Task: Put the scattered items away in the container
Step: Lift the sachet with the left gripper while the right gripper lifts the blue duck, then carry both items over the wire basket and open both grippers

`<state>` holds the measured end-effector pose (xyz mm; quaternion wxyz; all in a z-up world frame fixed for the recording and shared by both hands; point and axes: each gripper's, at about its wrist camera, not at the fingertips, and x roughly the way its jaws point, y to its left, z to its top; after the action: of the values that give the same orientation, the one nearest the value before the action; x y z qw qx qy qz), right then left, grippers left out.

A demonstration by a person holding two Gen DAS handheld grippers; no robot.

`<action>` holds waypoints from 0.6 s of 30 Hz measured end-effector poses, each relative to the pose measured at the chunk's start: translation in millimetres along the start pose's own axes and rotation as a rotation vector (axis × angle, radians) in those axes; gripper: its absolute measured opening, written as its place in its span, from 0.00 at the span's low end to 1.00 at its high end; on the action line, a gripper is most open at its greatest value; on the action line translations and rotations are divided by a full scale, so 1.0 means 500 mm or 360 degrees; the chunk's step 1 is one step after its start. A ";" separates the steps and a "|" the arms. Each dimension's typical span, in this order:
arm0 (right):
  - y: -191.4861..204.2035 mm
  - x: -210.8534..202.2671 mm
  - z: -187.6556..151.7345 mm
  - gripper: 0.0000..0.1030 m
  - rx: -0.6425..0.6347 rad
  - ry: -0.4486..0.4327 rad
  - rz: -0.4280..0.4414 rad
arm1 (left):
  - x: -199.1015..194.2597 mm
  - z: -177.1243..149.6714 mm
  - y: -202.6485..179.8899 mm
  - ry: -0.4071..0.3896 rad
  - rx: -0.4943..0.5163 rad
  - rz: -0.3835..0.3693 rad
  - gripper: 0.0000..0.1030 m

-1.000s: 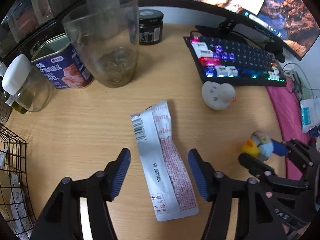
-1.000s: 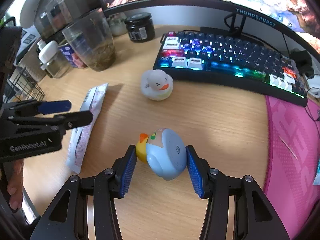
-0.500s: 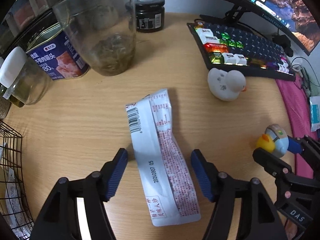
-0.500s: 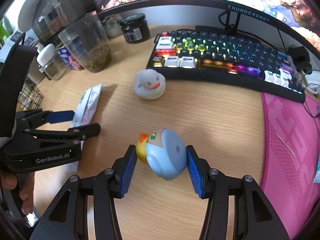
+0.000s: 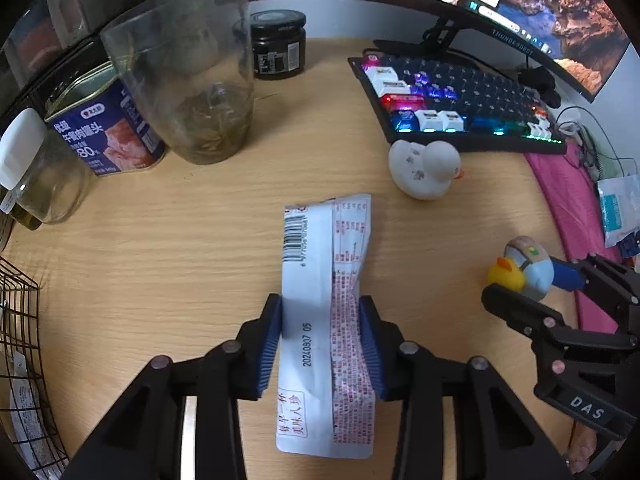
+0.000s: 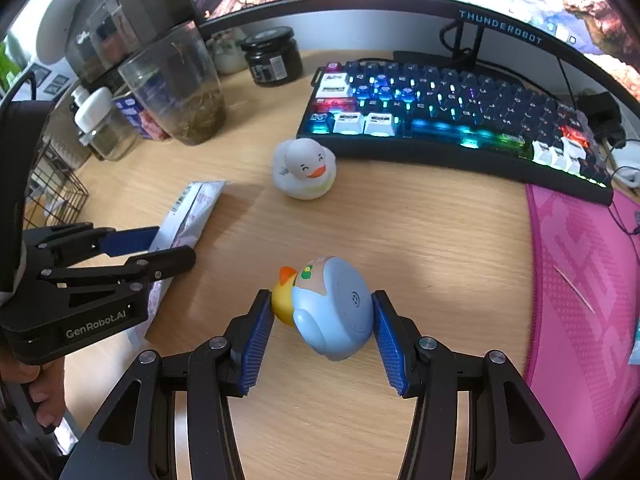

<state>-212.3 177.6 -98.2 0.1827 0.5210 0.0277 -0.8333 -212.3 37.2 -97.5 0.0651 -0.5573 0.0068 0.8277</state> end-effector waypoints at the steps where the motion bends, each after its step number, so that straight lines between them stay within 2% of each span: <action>1: 0.001 -0.002 0.001 0.49 0.0001 -0.0002 -0.0002 | -0.006 0.000 0.001 -0.0010 0.0001 -0.0001 0.41; 5: 0.018 -0.018 0.011 0.49 -0.0019 -0.0026 -0.0009 | -0.057 0.001 0.024 -0.0084 -0.0018 0.0002 0.41; 10: 0.089 -0.062 0.038 0.49 -0.0113 -0.0107 0.0006 | -0.160 -0.015 0.092 -0.0229 -0.0095 0.0028 0.41; 13: 0.161 -0.097 0.061 0.49 -0.0201 -0.0173 0.0037 | -0.230 -0.036 0.157 -0.0319 -0.0174 0.0053 0.41; 18: 0.340 -0.138 0.095 0.49 -0.0417 -0.0271 0.0156 | -0.338 -0.102 0.296 -0.0446 -0.0348 0.0175 0.41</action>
<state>-169.8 27.0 8.4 0.2911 0.4208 0.0951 -0.8539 -119.9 -130.5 30.1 -0.0408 -0.4391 -0.0618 0.8954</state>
